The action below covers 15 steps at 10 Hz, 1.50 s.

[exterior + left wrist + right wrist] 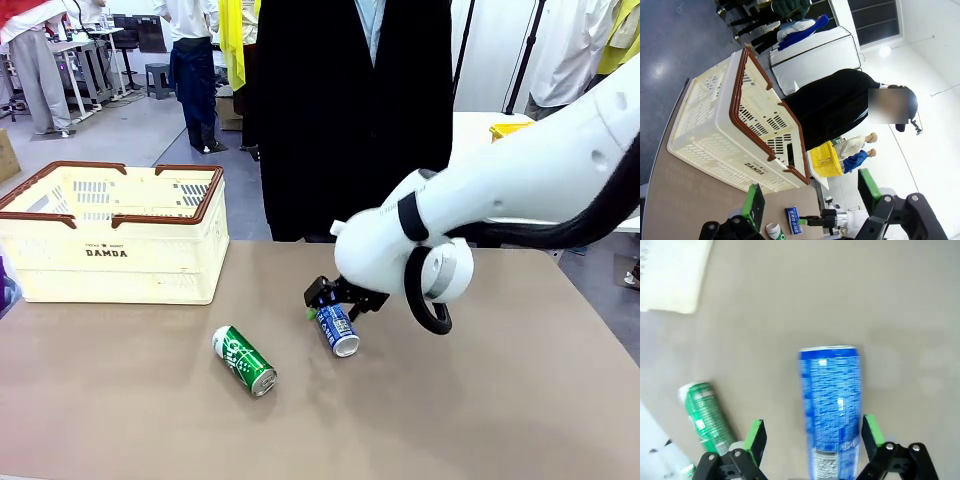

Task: Place the drinks into the Shopping basket.
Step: Pick up one drink and place it into the Shopping basket.

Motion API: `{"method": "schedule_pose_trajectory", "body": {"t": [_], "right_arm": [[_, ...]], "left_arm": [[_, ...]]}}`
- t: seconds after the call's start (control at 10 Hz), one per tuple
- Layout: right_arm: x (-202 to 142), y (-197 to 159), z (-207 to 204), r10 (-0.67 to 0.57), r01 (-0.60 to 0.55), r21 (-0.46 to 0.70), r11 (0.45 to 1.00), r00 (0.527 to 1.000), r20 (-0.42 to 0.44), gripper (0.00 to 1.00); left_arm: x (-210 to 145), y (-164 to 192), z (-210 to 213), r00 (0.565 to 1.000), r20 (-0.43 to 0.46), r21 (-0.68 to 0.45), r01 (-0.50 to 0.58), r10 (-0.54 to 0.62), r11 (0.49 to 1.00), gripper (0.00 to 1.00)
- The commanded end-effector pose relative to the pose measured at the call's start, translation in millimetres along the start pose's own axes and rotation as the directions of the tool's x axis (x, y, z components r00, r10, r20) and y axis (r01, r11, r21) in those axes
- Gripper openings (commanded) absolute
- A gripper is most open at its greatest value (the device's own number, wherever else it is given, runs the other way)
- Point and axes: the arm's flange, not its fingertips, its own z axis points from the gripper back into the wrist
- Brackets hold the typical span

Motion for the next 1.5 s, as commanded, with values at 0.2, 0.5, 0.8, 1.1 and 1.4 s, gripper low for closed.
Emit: {"method": "schedule_pose_trajectory", "body": {"t": [0.2, 0.5, 0.8, 1.1, 1.4], "right_arm": [[-43.7, -115.1, 171.9, -0.081, 0.041, 0.302, 0.952, 0.989, 0.122, 1.00], [-116.8, -226.3, 254.7, -0.118, -0.071, 0.712, 0.699, 0.970, 0.213, 1.00], [-174.9, -305.6, 265.1, -0.358, -0.087, 0.830, 0.551, 0.874, 0.329, 1.00], [-183.5, -320.9, 241.1, -0.452, -0.031, 0.795, 0.606, 0.809, 0.376, 1.00], [-185.0, -341.9, 276.9, -0.411, -0.067, 0.843, 0.534, 0.851, 0.328, 1.00]], "left_arm": [[0.1, -0.4, 2.3, 1.000, -0.008, -0.006, -0.001, 0.001, 1.000, 1.00], [0.1, -0.4, 2.3, 1.000, -0.008, -0.006, -0.001, 0.001, 1.000, 1.00], [0.1, -0.4, 2.3, 1.000, -0.008, -0.006, -0.001, 0.001, 1.000, 1.00], [0.1, -0.4, 2.3, 1.000, -0.008, -0.006, -0.001, 0.001, 1.000, 1.00], [0.1, -0.4, 2.3, 1.000, -0.008, -0.006, -0.001, 0.001, 1.000, 1.00]]}}
